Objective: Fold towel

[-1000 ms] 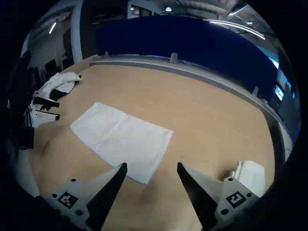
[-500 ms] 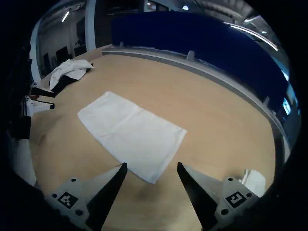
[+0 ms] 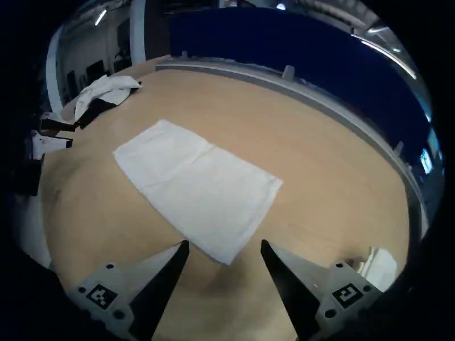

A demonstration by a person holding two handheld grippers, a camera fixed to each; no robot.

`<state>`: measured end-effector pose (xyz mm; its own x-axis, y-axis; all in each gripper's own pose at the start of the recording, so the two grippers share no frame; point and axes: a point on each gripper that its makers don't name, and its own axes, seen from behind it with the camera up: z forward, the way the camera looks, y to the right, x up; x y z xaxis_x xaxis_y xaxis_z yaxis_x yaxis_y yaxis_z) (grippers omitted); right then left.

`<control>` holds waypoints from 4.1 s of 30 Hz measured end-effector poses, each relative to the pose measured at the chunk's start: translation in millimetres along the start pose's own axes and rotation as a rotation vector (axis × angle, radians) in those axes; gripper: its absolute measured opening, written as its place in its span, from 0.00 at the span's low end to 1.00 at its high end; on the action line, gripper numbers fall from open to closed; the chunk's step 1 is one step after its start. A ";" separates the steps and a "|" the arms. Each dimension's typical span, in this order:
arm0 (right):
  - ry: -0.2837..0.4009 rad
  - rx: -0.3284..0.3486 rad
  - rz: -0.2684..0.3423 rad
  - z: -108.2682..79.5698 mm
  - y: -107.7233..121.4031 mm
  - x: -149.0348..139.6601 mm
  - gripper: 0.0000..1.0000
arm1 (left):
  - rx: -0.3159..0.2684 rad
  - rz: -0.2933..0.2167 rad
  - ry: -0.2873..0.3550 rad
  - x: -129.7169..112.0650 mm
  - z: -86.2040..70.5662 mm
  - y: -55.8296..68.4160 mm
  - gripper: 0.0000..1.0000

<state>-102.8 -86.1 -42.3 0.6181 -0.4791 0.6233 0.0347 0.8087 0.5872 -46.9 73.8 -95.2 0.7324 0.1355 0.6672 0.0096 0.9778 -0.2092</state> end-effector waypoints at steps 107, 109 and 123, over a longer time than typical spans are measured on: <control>0.012 0.312 -0.399 82.3 -194.1 133.4 0.04 | 0.066 -0.096 0.062 -2.7 -42.5 -37.5 0.90; 0.003 0.313 -0.405 85.7 -196.5 129.8 0.05 | 0.065 -0.101 0.064 -2.7 -43.8 -38.1 0.90; 0.027 0.286 -0.393 81.5 -187.1 137.6 0.77 | 0.058 -0.099 0.066 -2.6 -45.5 -38.8 0.90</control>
<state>-88.2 -331.1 -24.3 0.6220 -0.7171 0.3144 0.0547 0.4403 0.8962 -18.2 28.2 -121.4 0.7728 0.0295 0.6339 0.0457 0.9937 -0.1020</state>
